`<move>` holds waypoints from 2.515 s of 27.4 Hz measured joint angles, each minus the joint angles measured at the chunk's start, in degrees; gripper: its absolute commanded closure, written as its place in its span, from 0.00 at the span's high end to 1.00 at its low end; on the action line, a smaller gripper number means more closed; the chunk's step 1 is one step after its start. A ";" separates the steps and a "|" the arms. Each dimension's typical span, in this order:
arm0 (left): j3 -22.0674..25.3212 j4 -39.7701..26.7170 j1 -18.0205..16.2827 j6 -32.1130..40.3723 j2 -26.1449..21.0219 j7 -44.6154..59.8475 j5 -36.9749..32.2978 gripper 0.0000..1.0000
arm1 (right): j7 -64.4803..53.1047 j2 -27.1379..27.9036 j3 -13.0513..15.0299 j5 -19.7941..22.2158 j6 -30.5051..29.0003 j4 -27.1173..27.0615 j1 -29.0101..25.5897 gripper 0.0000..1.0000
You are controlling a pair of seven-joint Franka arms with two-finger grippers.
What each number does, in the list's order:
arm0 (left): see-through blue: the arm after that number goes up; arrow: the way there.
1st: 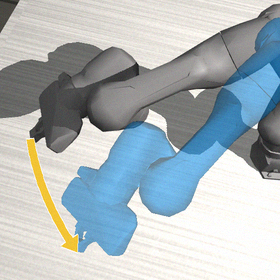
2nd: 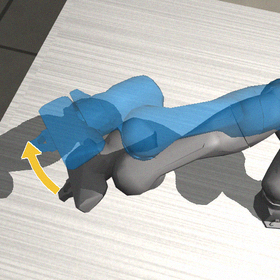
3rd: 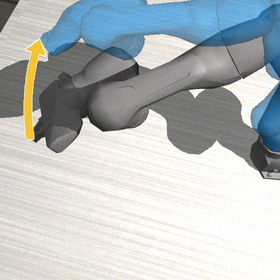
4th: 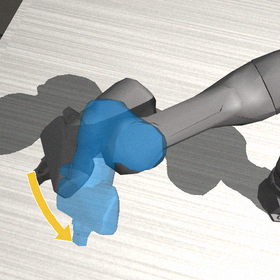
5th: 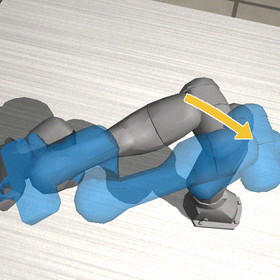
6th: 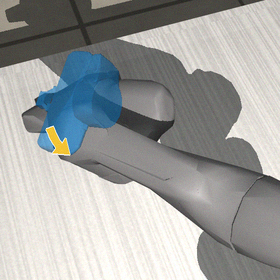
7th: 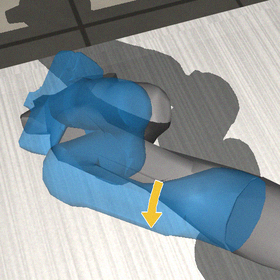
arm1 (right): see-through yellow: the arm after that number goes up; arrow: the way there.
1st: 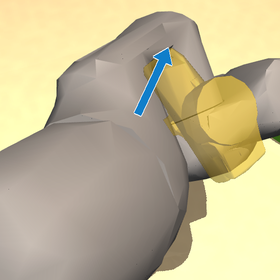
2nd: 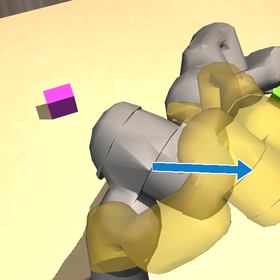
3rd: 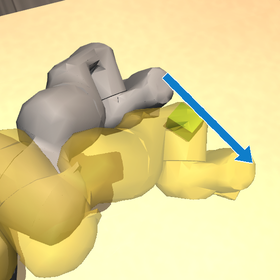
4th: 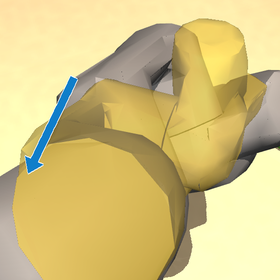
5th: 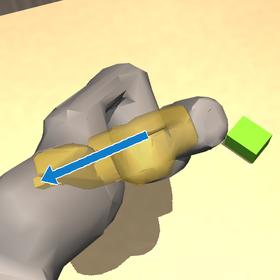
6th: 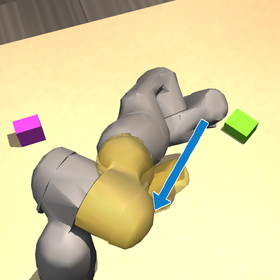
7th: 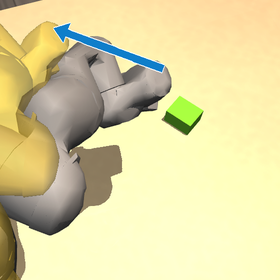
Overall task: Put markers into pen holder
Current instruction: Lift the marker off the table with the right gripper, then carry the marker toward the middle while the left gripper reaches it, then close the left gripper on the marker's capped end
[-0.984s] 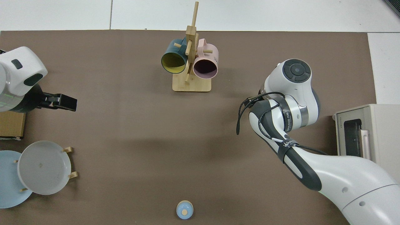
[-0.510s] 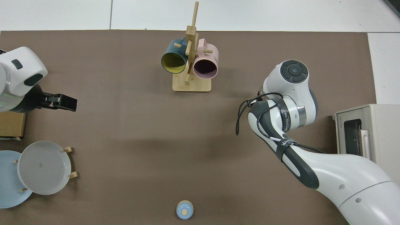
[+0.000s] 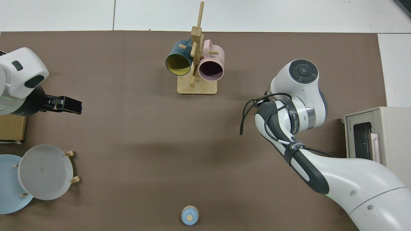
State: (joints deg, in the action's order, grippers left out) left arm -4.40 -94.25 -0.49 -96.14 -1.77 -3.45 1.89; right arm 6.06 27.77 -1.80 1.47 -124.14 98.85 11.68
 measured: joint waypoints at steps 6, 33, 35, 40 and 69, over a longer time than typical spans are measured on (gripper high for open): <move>-0.23 0.26 0.09 -0.19 0.44 -0.57 0.19 1.00 | 3.23 -1.79 -0.05 -3.76 2.65 -2.07 0.01 0.00; -7.38 1.01 0.26 -0.29 1.07 -49.88 9.02 1.00 | 40.14 -13.31 -1.71 -14.81 18.29 -9.49 1.20 0.00; -7.86 0.98 0.27 -0.30 1.10 -50.35 10.96 1.00 | 45.22 -13.31 -1.90 -14.81 18.21 -10.16 2.19 0.00; -9.96 0.98 0.31 -0.49 1.24 -50.59 13.81 1.00 | 55.28 -13.32 -2.12 -14.81 18.09 -11.76 4.45 0.00; -14.95 -10.96 8.10 -17.25 6.14 -46.55 22.28 0.90 | 76.98 -13.36 -2.07 -22.08 17.39 -13.58 11.01 0.00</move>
State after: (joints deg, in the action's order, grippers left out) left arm -19.35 -105.21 7.61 -113.39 4.37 -50.01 24.17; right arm 83.03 14.40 -3.87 -20.61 -106.75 85.27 22.69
